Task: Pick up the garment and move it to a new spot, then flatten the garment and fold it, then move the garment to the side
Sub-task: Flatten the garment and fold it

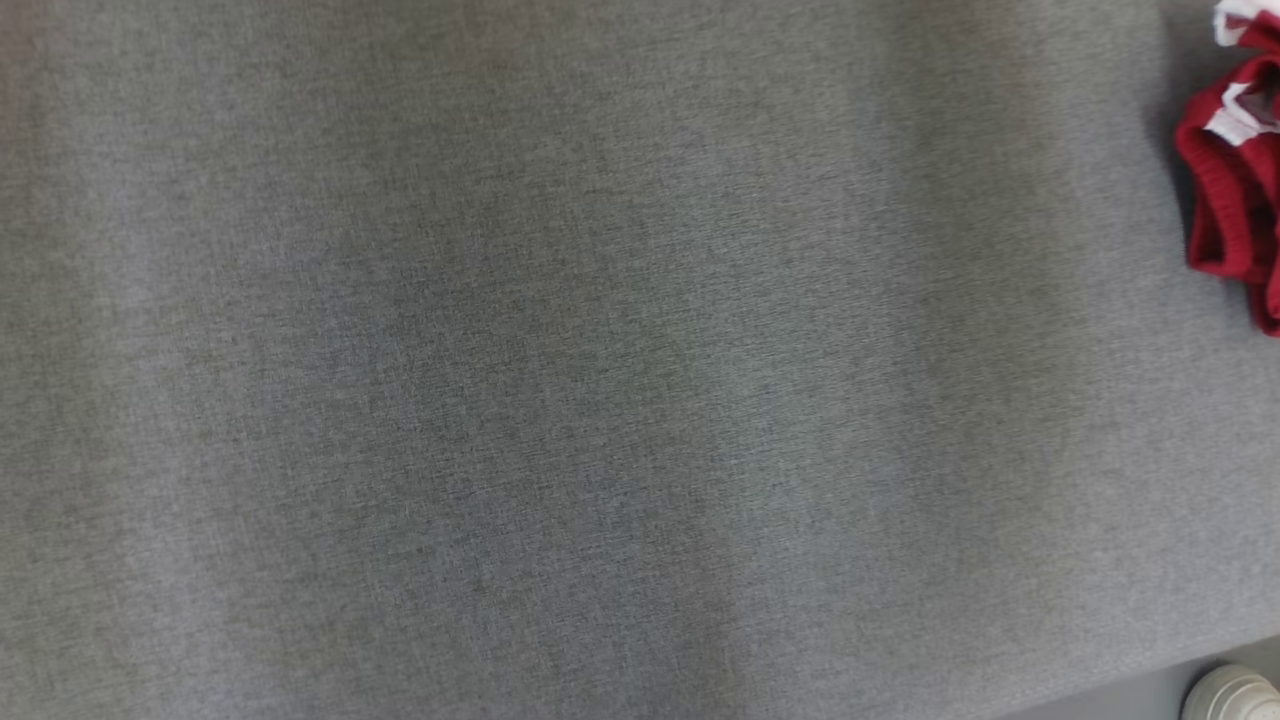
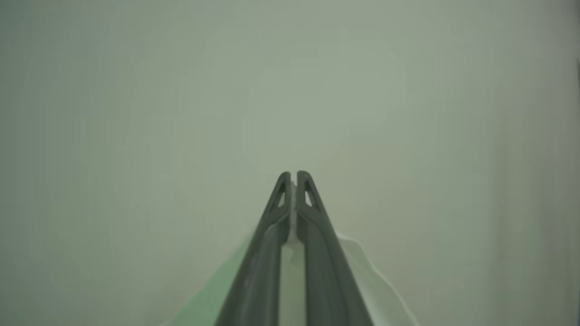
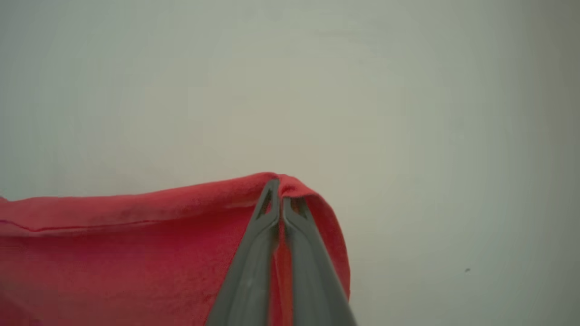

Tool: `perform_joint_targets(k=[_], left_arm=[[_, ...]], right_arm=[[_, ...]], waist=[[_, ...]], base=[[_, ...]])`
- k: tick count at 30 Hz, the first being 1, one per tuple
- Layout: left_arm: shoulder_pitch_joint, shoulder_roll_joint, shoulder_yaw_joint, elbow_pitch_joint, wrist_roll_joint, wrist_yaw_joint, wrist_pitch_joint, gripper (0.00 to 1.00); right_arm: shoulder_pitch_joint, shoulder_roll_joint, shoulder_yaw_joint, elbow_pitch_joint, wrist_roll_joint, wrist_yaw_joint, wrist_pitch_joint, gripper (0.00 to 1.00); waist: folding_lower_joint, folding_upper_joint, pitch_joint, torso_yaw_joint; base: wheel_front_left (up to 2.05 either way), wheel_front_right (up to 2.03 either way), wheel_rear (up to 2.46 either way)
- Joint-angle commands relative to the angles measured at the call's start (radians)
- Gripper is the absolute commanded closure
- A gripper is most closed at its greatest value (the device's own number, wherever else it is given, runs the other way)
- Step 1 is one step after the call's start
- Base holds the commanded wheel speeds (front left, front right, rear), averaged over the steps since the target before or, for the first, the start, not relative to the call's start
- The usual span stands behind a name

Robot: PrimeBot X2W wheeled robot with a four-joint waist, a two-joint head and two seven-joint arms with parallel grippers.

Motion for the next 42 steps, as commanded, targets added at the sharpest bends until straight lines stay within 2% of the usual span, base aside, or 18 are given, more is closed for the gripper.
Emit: perform_joint_targets(k=[1,8,17,20,21,24,31,36,42], left_arm=[[0.060,0.005,-0.016,0.024,0.007,-0.011,-0.012,1.00],[0.251,-0.003,-0.050,0.029,-0.065,-0.031,-0.043,1.00],[0.562,-0.003,-0.017,-0.069,-0.237,-0.032,-0.046,1.00],[0.704,-0.006,-0.013,-0.128,-0.299,-0.032,-0.037,1.00],[0.803,-0.014,-0.009,-0.166,-0.336,-0.032,-0.030,1.00],[0.955,-0.022,-0.014,-0.222,-0.369,-0.032,-0.029,1.00],[1.298,-0.068,-0.034,-0.307,-0.425,-0.021,-0.040,1.00],[1.504,-0.107,-0.039,-0.328,-0.465,-0.019,-0.053,1.00],[1.684,-0.121,-0.082,-0.344,-0.492,-0.023,-0.030,1.00]], right_arm=[[0.040,0.002,0.023,0.023,-0.017,0.000,-0.005,1.00],[0.143,-0.039,0.184,0.047,-0.048,0.000,-0.017,1.00],[0.308,-0.108,0.340,0.013,0.045,0.000,-0.013,1.00],[0.384,-0.135,0.379,0.010,0.086,0.000,0.027,1.00],[0.431,-0.150,0.392,0.017,0.113,0.000,0.064,1.00],[0.510,-0.167,0.402,0.029,0.131,0.000,0.123,1.00],[0.709,-0.130,0.314,0.055,0.208,0.000,0.230,1.00],[0.868,-0.104,0.236,0.040,0.217,0.000,0.231,1.00],[1.042,-0.096,0.100,0.023,0.163,0.000,0.219,1.00]], waist=[[0.0000,0.0000,0.016,0.011],[0.0000,0.0000,0.009,0.049],[0.0000,0.0000,-0.124,0.097],[0.0000,0.0000,-0.189,0.113],[0.0000,0.0000,-0.231,0.124],[0.0000,0.0000,-0.293,0.138],[0.0000,0.0000,-0.412,0.167],[0.0000,0.0000,-0.477,0.186],[0.0000,0.0000,-0.528,0.220]], base=[[0.00,0.00,0.00],[0.00,0.00,0.00],[0.00,0.00,0.00],[0.00,0.00,0.00],[0.00,0.00,0.00],[0.00,0.00,0.00],[0.00,0.00,0.00],[0.00,0.00,0.00],[0.00,0.00,0.00]])
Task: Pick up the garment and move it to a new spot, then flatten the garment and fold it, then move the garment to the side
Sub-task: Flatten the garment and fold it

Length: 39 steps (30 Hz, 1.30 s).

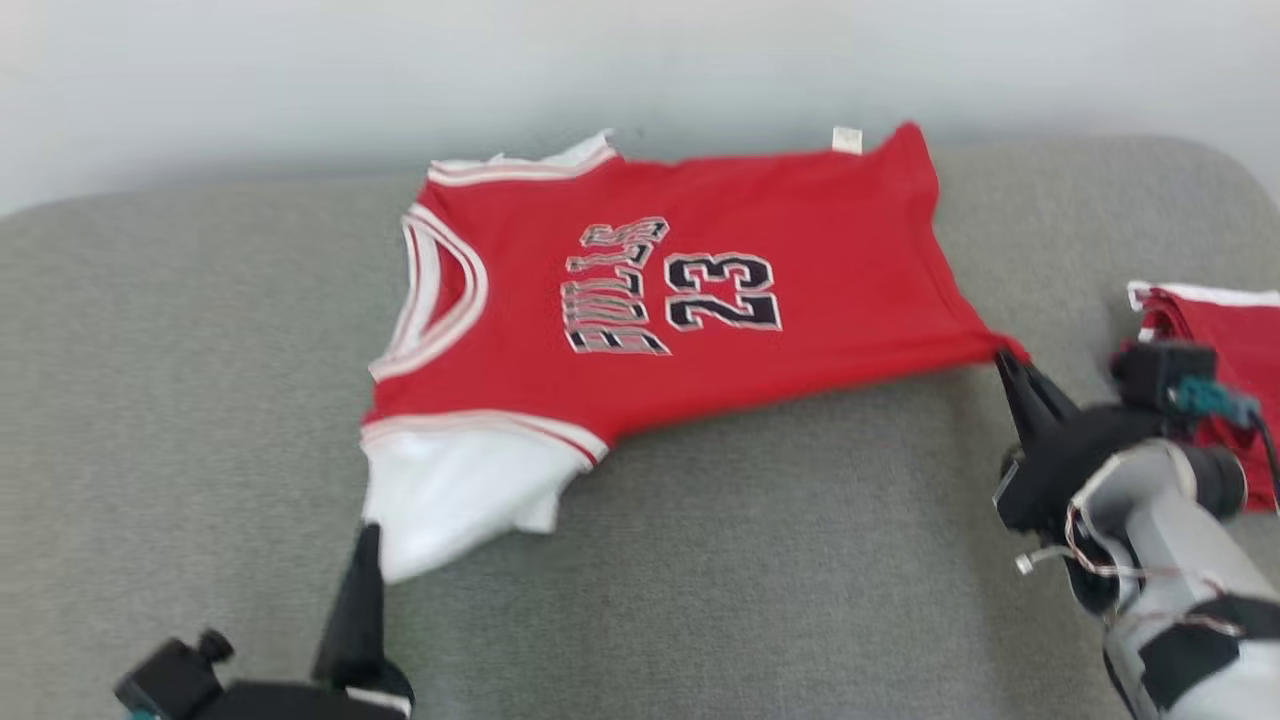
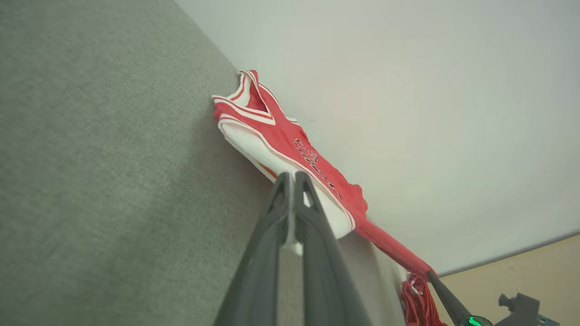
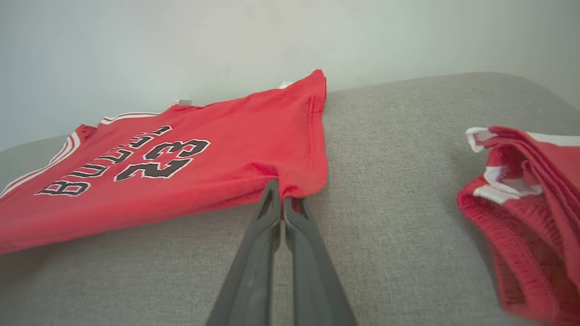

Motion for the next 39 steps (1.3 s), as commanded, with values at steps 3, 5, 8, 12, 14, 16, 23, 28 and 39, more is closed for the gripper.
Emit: perform_joint_targets(k=[3,5,8,12,14,16,23,28,39], left_arm=[[0.079,-0.001,-0.032,-0.014,-0.016,-0.004,0.029,1.00],[0.115,0.006,-0.060,-0.018,-0.022,-0.005,0.058,1.00],[0.157,0.018,-0.087,-0.019,-0.034,-0.006,0.092,1.00],[0.192,0.038,-0.104,-0.013,-0.030,0.005,0.122,1.00],[0.203,0.049,-0.107,-0.011,-0.024,0.014,0.131,1.00],[0.210,0.056,-0.111,-0.009,-0.021,0.018,0.140,1.00],[0.242,0.120,-0.161,0.006,-0.001,0.076,0.252,1.00],[0.257,0.125,-0.157,-0.016,-0.031,0.089,0.282,1.00],[0.087,0.040,-0.150,-0.048,-0.042,0.042,0.239,1.00]], right_arm=[[0.107,0.027,-0.080,-0.041,-0.017,0.000,-0.011,1.00],[0.168,0.038,-0.137,-0.072,-0.033,0.000,-0.016,1.00],[0.257,0.063,-0.217,-0.121,-0.068,0.000,-0.007,1.00],[0.376,0.083,-0.312,-0.203,-0.156,0.000,0.070,1.00],[0.431,0.095,-0.339,-0.264,-0.212,0.000,0.135,1.00],[0.463,0.101,-0.354,-0.299,-0.238,0.000,0.176,1.00],[0.646,0.166,-0.431,-0.512,-0.336,0.000,0.391,1.00],[0.726,0.200,-0.467,-0.596,-0.363,0.000,0.446,1.00],[0.697,0.192,-0.467,-0.680,-0.359,0.000,0.383,1.00]], waist=[[0.0004,0.0002,-0.063,0.060],[0.0004,0.0002,-0.073,0.072],[0.0004,0.0002,-0.088,0.088],[0.0004,0.0002,-0.101,0.110],[0.0004,0.0002,-0.105,0.114],[0.0004,0.0002,-0.107,0.114],[0.0004,0.0002,-0.119,0.114],[0.0004,0.0002,-0.126,0.112],[0.0004,0.0002,-0.111,0.132]], base=[[0.00,0.00,0.00],[0.00,0.00,0.00],[0.00,0.00,0.00],[0.00,0.00,0.00],[0.00,0.00,0.00],[0.00,0.00,0.00],[0.00,0.00,0.00],[0.00,0.00,0.00],[0.00,0.00,0.00]])
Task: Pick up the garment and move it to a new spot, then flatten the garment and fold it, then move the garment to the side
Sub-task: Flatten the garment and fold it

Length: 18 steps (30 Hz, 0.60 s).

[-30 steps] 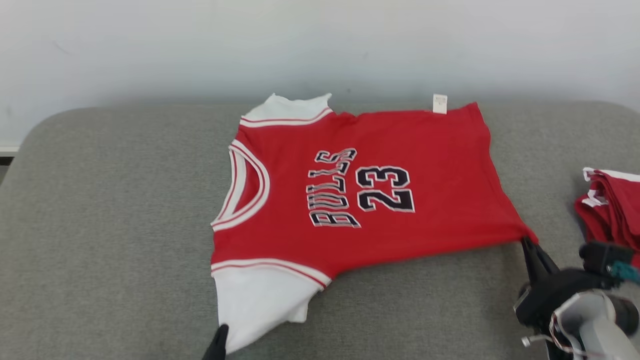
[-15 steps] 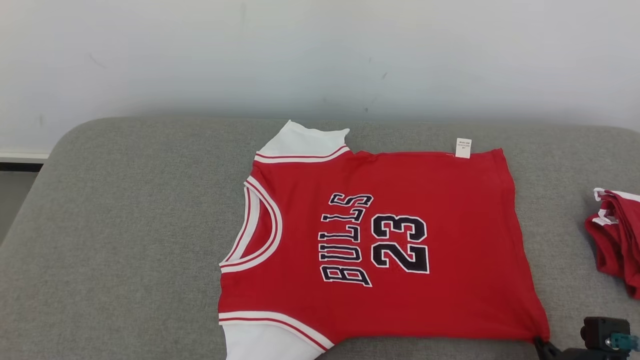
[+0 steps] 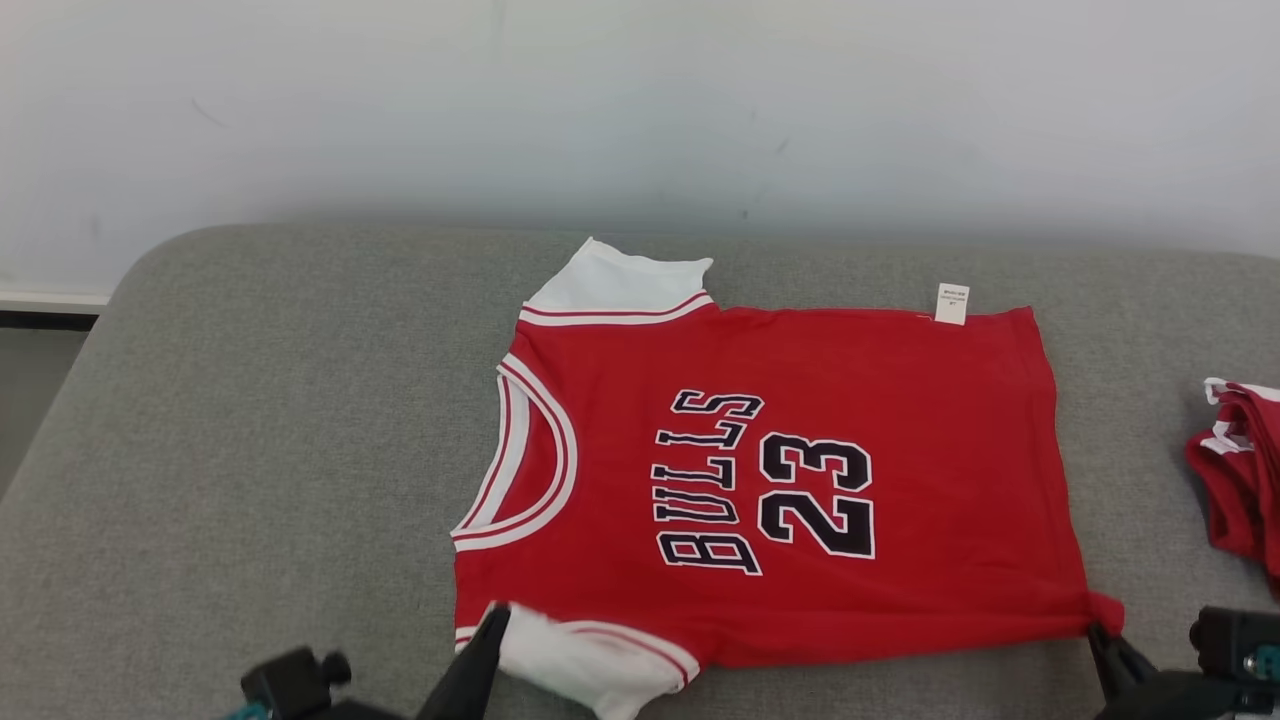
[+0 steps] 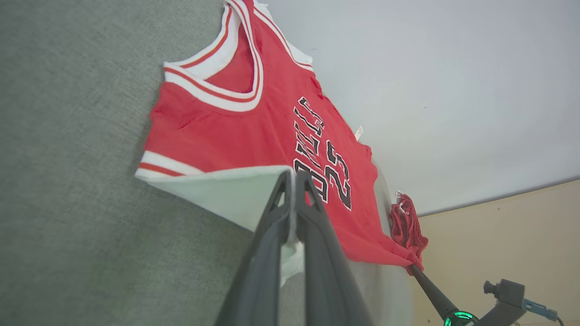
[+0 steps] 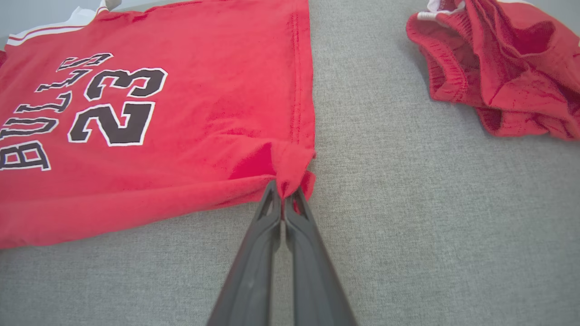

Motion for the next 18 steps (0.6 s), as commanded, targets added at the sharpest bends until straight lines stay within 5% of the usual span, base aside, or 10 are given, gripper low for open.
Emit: perform_joint_targets(k=[1,18], left_arm=[[-0.050,-0.020,0.005,0.015,-0.007,-0.008,-0.013,1.00],[-0.456,-0.157,0.044,0.338,0.075,-0.024,-0.207,1.00]], right_arm=[[-0.028,-0.019,0.005,0.004,0.003,0.000,-0.007,1.00],[-0.296,-0.033,0.056,0.129,0.015,0.000,0.011,1.00]], waist=[[0.0000,0.0000,0.006,0.008],[0.0000,0.0000,0.103,-0.007]], base=[[0.00,0.00,0.00],[0.00,0.00,0.00]])
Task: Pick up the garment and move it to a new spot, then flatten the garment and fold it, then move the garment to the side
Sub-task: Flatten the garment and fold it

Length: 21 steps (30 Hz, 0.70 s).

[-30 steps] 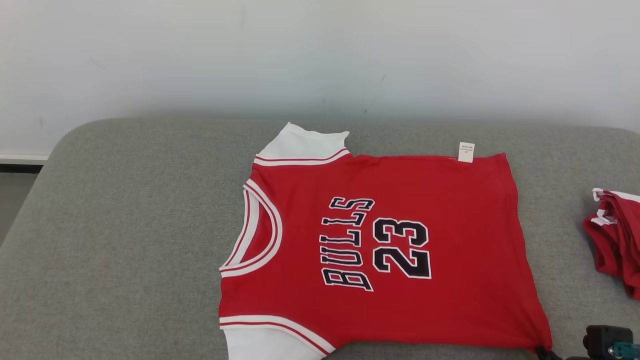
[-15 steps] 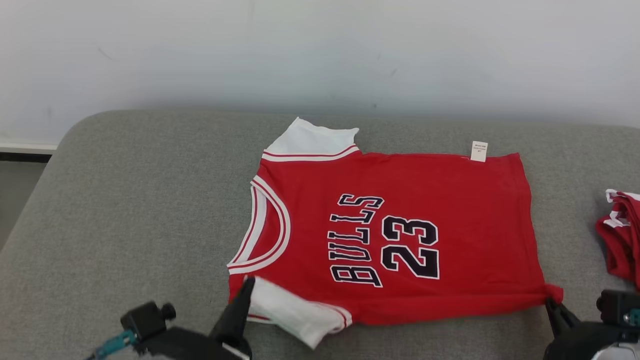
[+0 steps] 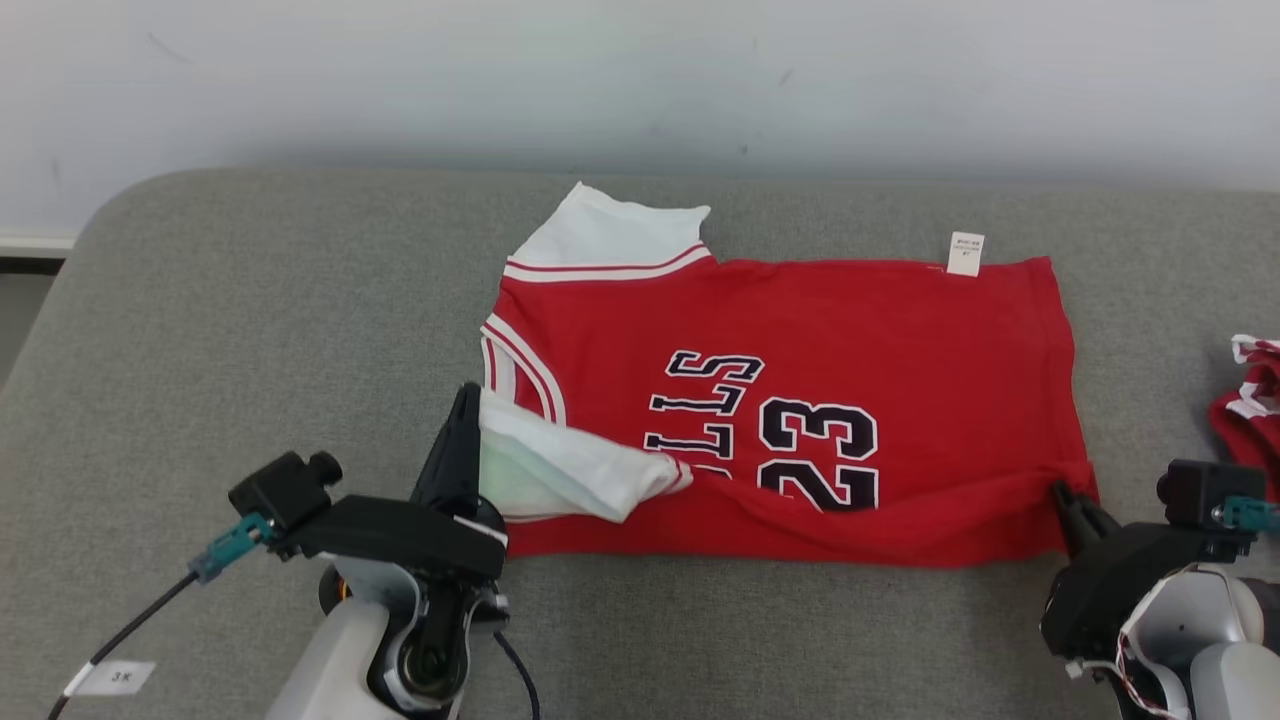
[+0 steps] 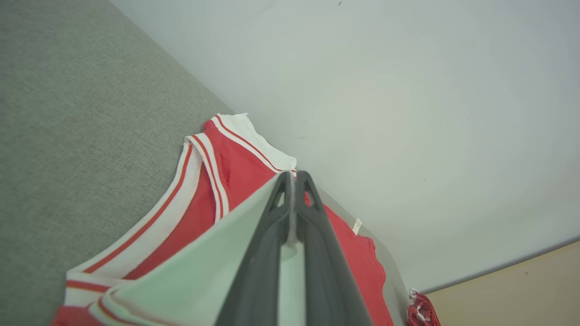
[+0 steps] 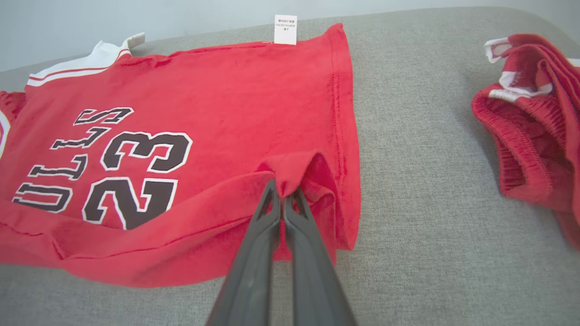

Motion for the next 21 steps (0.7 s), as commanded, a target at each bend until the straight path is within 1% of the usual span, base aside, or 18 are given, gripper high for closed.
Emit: perform_joint_targets(k=[1,2,6,11,17,18,19,20,21], left_arm=[[-0.042,-0.008,0.004,0.033,0.012,-0.006,-0.024,1.00],[-0.042,-0.008,0.004,0.033,0.012,-0.006,-0.024,1.00],[-0.100,-0.018,0.006,0.105,0.030,-0.010,-0.058,1.00],[-0.155,-0.028,0.004,0.180,0.050,-0.016,-0.079,1.00],[-0.213,-0.036,0.008,0.251,0.066,-0.022,-0.096,1.00],[-0.219,-0.037,0.006,0.260,0.071,-0.023,-0.098,1.00],[-0.226,-0.037,0.005,0.270,0.073,-0.024,-0.099,1.00],[-0.233,-0.038,0.007,0.280,0.078,-0.024,-0.100,1.00],[-0.240,-0.038,0.013,0.290,0.082,-0.023,-0.099,1.00]], right_arm=[[-0.029,0.012,-0.020,0.017,-0.009,0.000,-0.022,1.00],[-0.029,0.012,-0.020,0.017,-0.009,0.000,-0.022,1.00],[-0.063,0.032,-0.052,0.055,-0.032,0.000,-0.046,1.00],[-0.095,0.048,-0.065,0.096,-0.052,0.000,-0.056,1.00],[-0.147,0.064,-0.095,0.153,-0.084,0.000,-0.100,1.00],[-0.154,0.067,-0.100,0.163,-0.088,0.000,-0.106,0.93],[-0.164,0.068,-0.105,0.172,-0.092,0.000,-0.119,0.56],[-0.173,0.071,-0.111,0.182,-0.096,0.000,-0.131,0.00],[-0.180,0.073,-0.112,0.191,-0.098,0.000,-0.141,0.00]], waist=[[-0.0002,-0.0001,0.027,-0.004],[-0.0002,-0.0001,0.027,-0.004],[-0.0002,-0.0001,0.047,-0.007],[-0.0002,-0.0001,0.070,-0.016],[-0.0002,-0.0001,0.104,-0.028],[-0.0002,-0.0001,0.107,-0.029],[-0.0002,-0.0001,0.110,-0.030],[-0.0002,-0.0001,0.112,-0.031],[-0.0002,-0.0001,0.113,-0.032]], base=[[0.00,0.00,0.00],[0.00,0.00,0.00],[0.00,0.00,0.00],[0.00,0.00,0.00],[0.00,0.00,0.00],[0.00,0.00,0.00],[0.00,0.00,0.00],[0.00,0.00,0.00],[0.00,0.00,0.00]])
